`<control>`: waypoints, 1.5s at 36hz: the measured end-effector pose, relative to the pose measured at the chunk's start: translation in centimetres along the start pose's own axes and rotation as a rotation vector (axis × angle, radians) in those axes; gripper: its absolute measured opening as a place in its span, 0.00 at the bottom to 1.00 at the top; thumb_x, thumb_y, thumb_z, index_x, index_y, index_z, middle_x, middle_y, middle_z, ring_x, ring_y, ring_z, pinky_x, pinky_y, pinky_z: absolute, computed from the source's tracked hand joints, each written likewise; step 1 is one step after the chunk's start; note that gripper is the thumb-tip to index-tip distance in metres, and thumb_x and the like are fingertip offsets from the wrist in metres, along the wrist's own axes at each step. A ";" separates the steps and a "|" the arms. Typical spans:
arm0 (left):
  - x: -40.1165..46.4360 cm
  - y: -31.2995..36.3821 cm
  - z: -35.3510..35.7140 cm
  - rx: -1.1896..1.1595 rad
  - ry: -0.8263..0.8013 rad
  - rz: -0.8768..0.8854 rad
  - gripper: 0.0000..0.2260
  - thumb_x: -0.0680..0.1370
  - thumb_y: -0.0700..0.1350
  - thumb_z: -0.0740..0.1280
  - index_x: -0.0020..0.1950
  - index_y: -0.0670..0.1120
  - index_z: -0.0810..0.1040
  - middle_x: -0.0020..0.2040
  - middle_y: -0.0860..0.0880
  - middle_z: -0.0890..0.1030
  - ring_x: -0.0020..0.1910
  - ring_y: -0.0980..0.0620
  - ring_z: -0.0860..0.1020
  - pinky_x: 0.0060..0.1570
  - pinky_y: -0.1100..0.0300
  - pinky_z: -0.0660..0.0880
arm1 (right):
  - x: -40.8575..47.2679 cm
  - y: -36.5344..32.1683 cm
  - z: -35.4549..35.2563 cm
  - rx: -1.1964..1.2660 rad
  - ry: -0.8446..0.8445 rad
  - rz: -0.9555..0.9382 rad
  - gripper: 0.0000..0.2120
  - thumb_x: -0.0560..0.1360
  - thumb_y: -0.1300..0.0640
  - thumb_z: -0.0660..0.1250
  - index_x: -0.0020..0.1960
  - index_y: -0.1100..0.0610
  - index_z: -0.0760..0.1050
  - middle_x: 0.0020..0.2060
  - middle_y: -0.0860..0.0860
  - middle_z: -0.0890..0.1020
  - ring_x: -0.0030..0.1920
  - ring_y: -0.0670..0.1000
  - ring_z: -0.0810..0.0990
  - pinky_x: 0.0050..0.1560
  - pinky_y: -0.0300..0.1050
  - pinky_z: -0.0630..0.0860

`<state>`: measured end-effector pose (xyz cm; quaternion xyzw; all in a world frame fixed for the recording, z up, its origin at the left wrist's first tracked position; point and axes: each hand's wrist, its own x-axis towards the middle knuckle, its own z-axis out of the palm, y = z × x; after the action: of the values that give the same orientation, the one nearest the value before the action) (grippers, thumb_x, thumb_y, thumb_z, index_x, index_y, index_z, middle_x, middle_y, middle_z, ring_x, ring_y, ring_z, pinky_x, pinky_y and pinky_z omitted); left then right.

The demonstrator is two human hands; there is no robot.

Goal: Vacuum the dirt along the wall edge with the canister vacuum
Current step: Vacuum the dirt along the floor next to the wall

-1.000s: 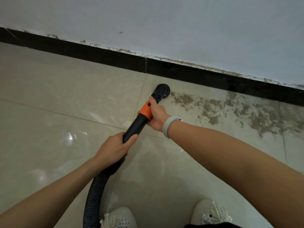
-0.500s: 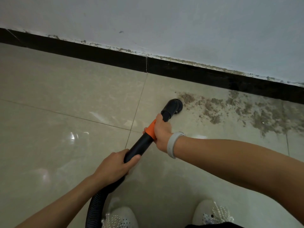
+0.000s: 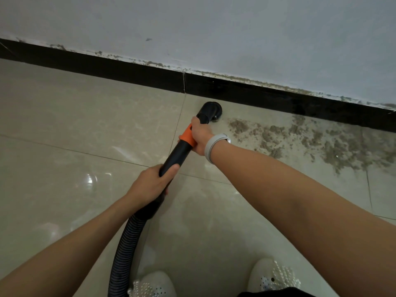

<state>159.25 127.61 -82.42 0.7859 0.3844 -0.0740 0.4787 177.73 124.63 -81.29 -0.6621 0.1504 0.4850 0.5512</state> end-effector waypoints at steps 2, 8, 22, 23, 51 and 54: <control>0.3 0.3 0.1 -0.001 -0.016 0.014 0.24 0.75 0.68 0.58 0.42 0.47 0.76 0.29 0.51 0.82 0.27 0.55 0.80 0.33 0.60 0.74 | 0.2 -0.2 -0.2 -0.018 0.007 -0.010 0.14 0.82 0.48 0.57 0.44 0.57 0.64 0.47 0.59 0.78 0.50 0.61 0.82 0.55 0.61 0.79; 0.1 -0.1 -0.1 0.001 -0.075 0.054 0.30 0.69 0.73 0.55 0.42 0.46 0.76 0.30 0.50 0.82 0.27 0.54 0.80 0.32 0.62 0.75 | 0.1 0.7 -1.0 0.045 0.061 0.003 0.13 0.81 0.49 0.57 0.55 0.59 0.64 0.41 0.57 0.76 0.44 0.60 0.82 0.53 0.62 0.80; -1.3 -0.6 0.9 0.040 -0.144 0.091 0.31 0.67 0.76 0.55 0.42 0.49 0.76 0.30 0.51 0.82 0.28 0.51 0.80 0.32 0.57 0.78 | -0.8 3.5 -3.6 0.203 0.066 0.029 0.13 0.81 0.49 0.59 0.56 0.59 0.65 0.41 0.56 0.75 0.36 0.57 0.80 0.53 0.62 0.80; -1.4 -0.7 0.9 0.037 -0.152 0.091 0.31 0.68 0.77 0.56 0.42 0.48 0.76 0.30 0.51 0.82 0.28 0.52 0.80 0.33 0.57 0.78 | -1.0 3.7 -3.8 0.207 0.063 0.033 0.13 0.81 0.49 0.59 0.56 0.59 0.64 0.42 0.57 0.75 0.37 0.57 0.81 0.53 0.62 0.80; -7.4 -3.6 1.1 0.319 -0.470 0.002 0.23 0.72 0.72 0.57 0.41 0.55 0.76 0.34 0.51 0.82 0.31 0.58 0.79 0.34 0.65 0.73 | -9.1 11.9 -7.7 0.000 -0.008 0.275 0.12 0.82 0.50 0.55 0.58 0.58 0.66 0.48 0.55 0.75 0.45 0.52 0.77 0.33 0.47 0.78; -7.8 -4.1 1.1 0.257 -0.508 -0.042 0.23 0.73 0.70 0.58 0.41 0.52 0.76 0.35 0.49 0.82 0.30 0.57 0.78 0.33 0.67 0.71 | -9.6 12.4 -7.4 -0.016 -0.025 0.298 0.11 0.82 0.50 0.55 0.55 0.57 0.67 0.49 0.55 0.75 0.46 0.52 0.77 0.35 0.47 0.78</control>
<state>151.34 123.58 -82.06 0.7882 0.2558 -0.3269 0.4543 167.53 110.65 -81.39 -0.6308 0.2363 0.5709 0.4694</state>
